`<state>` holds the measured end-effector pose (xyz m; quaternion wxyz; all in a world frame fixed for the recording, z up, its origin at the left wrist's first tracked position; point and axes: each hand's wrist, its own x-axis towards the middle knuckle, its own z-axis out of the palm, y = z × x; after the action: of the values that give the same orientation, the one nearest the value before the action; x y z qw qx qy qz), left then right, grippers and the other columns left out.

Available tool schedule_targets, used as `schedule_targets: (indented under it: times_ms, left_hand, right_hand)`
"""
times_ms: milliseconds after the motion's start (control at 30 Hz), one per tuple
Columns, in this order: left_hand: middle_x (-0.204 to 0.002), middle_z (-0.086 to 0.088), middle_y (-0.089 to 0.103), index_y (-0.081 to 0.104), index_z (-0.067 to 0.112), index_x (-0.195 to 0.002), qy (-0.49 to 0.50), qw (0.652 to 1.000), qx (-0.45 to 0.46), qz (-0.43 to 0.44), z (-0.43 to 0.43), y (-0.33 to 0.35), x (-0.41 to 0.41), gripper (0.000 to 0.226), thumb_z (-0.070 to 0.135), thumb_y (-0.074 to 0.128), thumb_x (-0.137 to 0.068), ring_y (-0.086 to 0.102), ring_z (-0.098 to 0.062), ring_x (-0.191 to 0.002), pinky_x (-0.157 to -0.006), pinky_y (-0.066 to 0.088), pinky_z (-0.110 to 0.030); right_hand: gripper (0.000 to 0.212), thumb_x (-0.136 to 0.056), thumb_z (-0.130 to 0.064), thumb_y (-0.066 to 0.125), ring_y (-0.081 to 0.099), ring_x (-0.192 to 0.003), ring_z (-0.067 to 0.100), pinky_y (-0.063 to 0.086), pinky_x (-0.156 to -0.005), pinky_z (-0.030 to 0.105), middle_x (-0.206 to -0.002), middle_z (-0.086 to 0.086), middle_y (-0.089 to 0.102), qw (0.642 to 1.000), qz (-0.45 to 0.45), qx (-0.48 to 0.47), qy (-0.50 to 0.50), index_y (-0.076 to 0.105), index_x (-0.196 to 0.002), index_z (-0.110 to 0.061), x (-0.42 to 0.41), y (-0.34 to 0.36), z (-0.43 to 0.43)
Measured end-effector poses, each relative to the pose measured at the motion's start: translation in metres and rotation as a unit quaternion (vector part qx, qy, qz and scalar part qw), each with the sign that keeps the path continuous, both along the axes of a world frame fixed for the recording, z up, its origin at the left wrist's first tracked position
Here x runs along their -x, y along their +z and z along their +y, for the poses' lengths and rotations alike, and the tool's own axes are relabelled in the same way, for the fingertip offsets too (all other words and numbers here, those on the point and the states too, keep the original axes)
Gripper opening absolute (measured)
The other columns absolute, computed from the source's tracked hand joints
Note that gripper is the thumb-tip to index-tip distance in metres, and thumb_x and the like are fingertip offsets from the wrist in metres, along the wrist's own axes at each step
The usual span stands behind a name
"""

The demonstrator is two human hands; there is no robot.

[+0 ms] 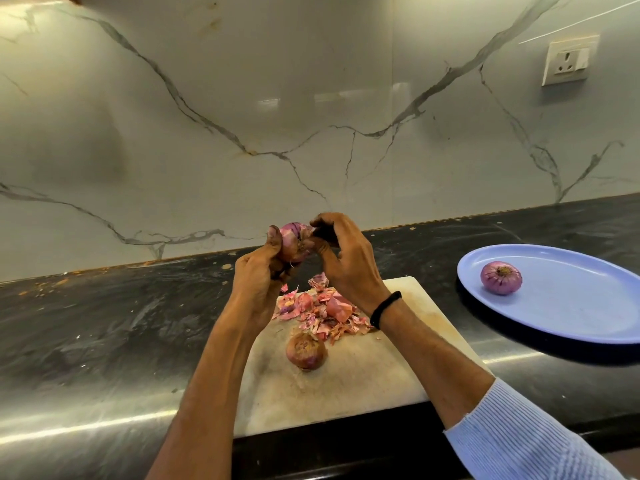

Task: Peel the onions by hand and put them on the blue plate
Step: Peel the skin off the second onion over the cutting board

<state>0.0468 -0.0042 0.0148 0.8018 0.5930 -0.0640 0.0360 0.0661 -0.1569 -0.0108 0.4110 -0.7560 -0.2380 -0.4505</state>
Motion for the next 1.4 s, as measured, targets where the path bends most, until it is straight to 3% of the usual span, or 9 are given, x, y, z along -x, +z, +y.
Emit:
schedule_targets:
  times_ms: [133,267,500,667,967,1133,1300,1400]
  left_hand:
    - [-0.097,-0.009,0.077,0.074,0.013,-0.097,-0.005,1.000,-0.018,-0.013,-0.0008,-0.0004,0.0012,0.044,0.052,0.060,-0.080,0.067,-0.031,-0.106,-0.096,0.052,-0.042]
    - [-0.096,-0.008,0.077,0.074,0.012,-0.096,-0.015,0.999,-0.039,-0.031,-0.0022,-0.0012,0.0023,0.041,0.048,0.060,-0.082,0.068,-0.027,-0.102,-0.088,0.056,-0.035]
    - [-0.096,-0.006,0.077,0.074,0.012,-0.099,-0.019,0.998,-0.054,-0.031,-0.0029,-0.0014,0.0017,0.041,0.047,0.058,-0.085,0.071,-0.022,-0.098,-0.075,0.057,-0.024]
    - [-0.097,-0.011,0.077,0.073,0.008,-0.103,0.005,1.000,-0.022,0.004,-0.0026,0.0002,0.0017,0.048,0.050,0.060,-0.084,0.069,-0.024,-0.096,-0.087,0.057,-0.037]
    - [-0.084,-0.005,0.077,0.068,0.009,-0.102,0.029,0.998,0.045,0.036,-0.0014,0.0055,0.0010,0.036,0.043,0.059,-0.092,0.070,-0.023,-0.090,-0.085,0.058,-0.035]
    - [-0.097,-0.008,0.075,0.067,0.011,-0.104,0.019,0.997,0.059,0.040,-0.0015,0.0059,0.0028,0.036,0.044,0.058,-0.092,0.069,-0.023,-0.097,-0.092,0.056,-0.038]
    - [-0.090,-0.005,0.077,0.067,0.012,-0.104,0.005,0.997,0.064,0.031,-0.0010,0.0058,0.0035,0.036,0.044,0.056,-0.094,0.071,-0.021,-0.094,-0.090,0.056,-0.036]
    - [-0.097,-0.009,0.076,0.067,0.010,-0.106,0.004,0.998,0.059,0.033,-0.0005,0.0061,0.0031,0.038,0.044,0.055,-0.096,0.071,-0.020,-0.094,-0.089,0.057,-0.035]
  right_hand:
    - [0.027,-0.097,-0.011,0.062,0.059,-0.103,0.010,0.047,-0.092,0.011,-0.115,0.009,0.059,1.000,-0.010,-0.022,-0.014,0.061,-0.124,-0.009,0.0021,0.0025,0.0007]
    - [0.021,-0.094,-0.002,0.064,0.056,-0.101,0.006,0.047,-0.089,0.008,-0.110,0.011,0.063,0.998,-0.039,-0.040,-0.038,0.068,-0.114,-0.005,0.0026,0.0050,-0.0023]
    - [0.010,-0.094,-0.004,0.062,0.060,-0.091,0.016,0.050,-0.081,0.012,-0.097,0.011,0.065,0.997,-0.048,-0.031,-0.045,0.069,-0.101,-0.001,0.0033,0.0035,-0.0007]
    - [0.013,-0.093,0.003,0.062,0.059,-0.090,0.017,0.053,-0.081,0.017,-0.099,0.012,0.062,0.997,-0.047,0.013,-0.055,0.067,-0.104,0.001,0.0019,-0.0014,0.0022]
    - [0.010,-0.094,-0.001,0.062,0.058,-0.090,0.015,0.051,-0.083,0.016,-0.098,0.010,0.063,0.997,-0.039,0.021,-0.062,0.067,-0.103,0.000,-0.0009,-0.0031,0.0014]
    - [0.008,-0.092,0.000,0.063,0.056,-0.089,0.014,0.051,-0.079,0.018,-0.096,0.011,0.063,0.995,-0.047,-0.003,-0.087,0.066,-0.099,0.000,-0.0004,-0.0001,0.0003]
    - [0.043,-0.088,-0.008,0.071,0.058,-0.103,0.013,0.046,-0.089,0.008,-0.116,0.011,0.058,1.000,-0.015,0.007,-0.015,0.059,-0.128,-0.005,0.0032,0.0038,-0.0001]
    - [0.037,-0.088,-0.002,0.070,0.060,-0.102,0.016,0.046,-0.091,0.007,-0.114,0.011,0.061,0.999,-0.023,0.035,-0.035,0.063,-0.124,-0.004,0.0025,0.0008,0.0018]
